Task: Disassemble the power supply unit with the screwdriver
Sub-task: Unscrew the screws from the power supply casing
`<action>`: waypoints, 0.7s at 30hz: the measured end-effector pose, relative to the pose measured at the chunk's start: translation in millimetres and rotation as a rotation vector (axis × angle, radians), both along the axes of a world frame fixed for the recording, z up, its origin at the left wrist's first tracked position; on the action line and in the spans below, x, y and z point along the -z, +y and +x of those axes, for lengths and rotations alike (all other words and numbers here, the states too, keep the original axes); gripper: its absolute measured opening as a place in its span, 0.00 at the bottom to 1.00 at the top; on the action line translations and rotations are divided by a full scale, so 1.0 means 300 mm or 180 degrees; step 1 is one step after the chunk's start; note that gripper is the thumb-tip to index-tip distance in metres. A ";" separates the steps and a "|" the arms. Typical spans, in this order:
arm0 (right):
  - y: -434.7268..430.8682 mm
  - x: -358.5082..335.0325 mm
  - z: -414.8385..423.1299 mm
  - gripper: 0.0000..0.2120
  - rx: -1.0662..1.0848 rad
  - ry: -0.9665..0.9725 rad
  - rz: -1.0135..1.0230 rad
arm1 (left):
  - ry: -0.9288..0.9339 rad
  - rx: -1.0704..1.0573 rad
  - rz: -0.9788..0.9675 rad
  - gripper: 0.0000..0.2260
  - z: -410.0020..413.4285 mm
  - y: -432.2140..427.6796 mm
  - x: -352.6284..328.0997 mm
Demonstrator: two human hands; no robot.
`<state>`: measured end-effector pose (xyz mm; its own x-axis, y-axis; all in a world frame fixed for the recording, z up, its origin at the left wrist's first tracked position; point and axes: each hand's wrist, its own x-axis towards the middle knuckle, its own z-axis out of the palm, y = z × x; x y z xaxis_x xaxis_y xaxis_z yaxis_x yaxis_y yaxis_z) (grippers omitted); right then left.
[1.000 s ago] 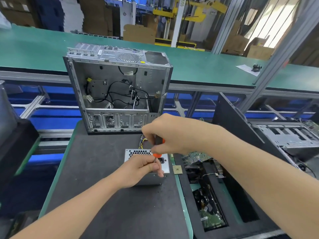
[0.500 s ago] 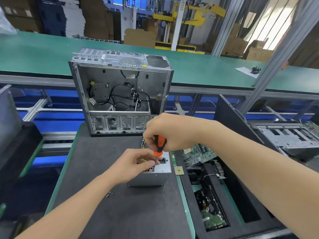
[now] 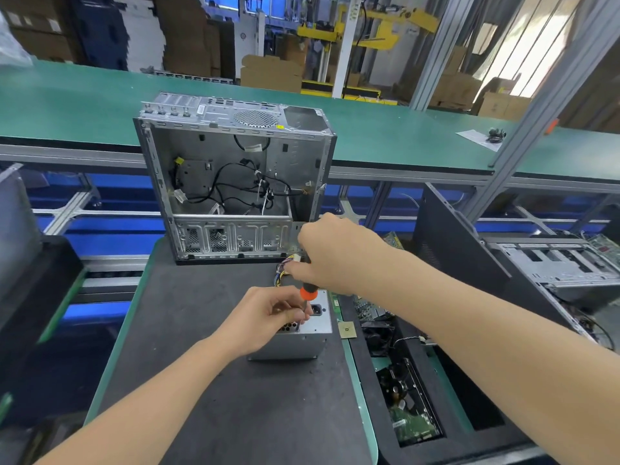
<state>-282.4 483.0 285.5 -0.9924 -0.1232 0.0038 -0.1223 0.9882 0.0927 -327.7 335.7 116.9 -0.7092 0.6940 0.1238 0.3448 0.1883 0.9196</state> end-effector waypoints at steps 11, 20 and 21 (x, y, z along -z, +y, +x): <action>0.046 -0.076 0.008 0.07 -0.1145 -0.0897 -0.0439 | -0.0113 0.0058 0.0045 0.10 0.004 -0.003 0.005; 0.008 -0.006 0.017 0.27 -0.0279 0.0310 0.0076 | -0.0103 -0.0028 0.0075 0.14 0.021 0.007 0.016; -0.001 0.005 0.018 0.28 -0.0129 0.0469 0.0145 | -0.0118 -0.0018 0.0089 0.15 0.020 0.008 0.018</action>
